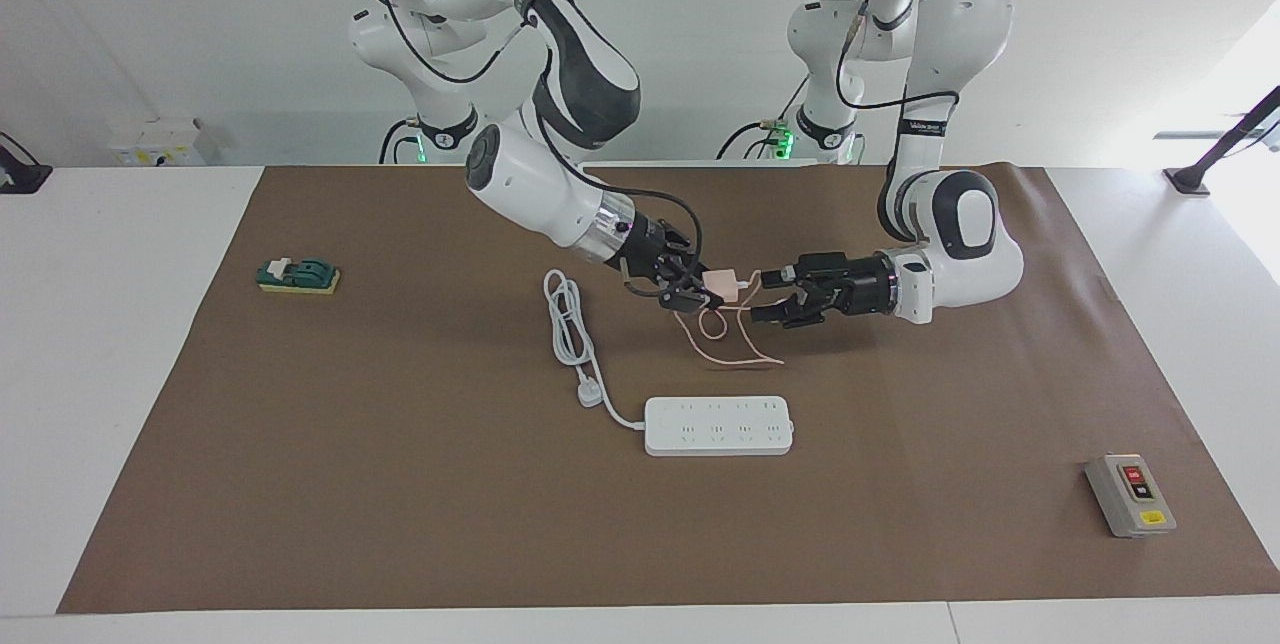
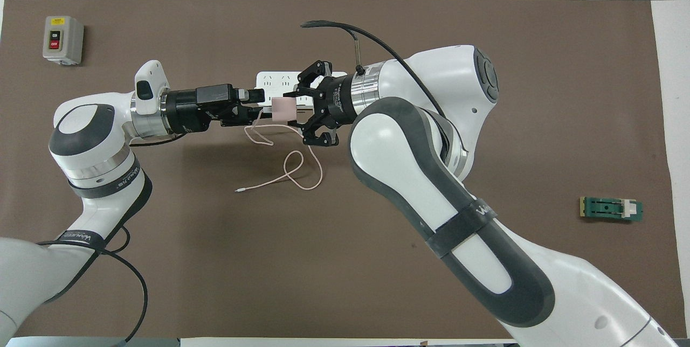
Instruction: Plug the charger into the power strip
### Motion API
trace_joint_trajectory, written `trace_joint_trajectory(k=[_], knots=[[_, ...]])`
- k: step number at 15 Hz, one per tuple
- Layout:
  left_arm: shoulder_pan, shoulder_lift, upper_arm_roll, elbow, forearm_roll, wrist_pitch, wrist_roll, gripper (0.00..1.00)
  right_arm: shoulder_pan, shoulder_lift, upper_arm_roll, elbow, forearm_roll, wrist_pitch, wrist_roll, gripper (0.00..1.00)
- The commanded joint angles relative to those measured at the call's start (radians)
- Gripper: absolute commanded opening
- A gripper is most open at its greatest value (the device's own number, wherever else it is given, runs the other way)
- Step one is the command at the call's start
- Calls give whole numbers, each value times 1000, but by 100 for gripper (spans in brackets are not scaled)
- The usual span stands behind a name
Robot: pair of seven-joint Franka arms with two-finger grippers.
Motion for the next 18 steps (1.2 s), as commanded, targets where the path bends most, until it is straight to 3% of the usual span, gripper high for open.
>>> trace_joint_trajectory(k=[1,11,14,18], knots=[[-6,9,9,0,-16,-21,31,100,17,78,-7,105,-43,3,48,0],[-10,32,9,3,-16,-23,143,100,18,92,-5,124,-55,8,50,0],[-13,34,9,17,-16,-21,143,90,17,92,-5,125,-55,5,52,0],[-13,32,9,28,-16,-23,142,85,17,92,-3,125,-54,5,50,0]])
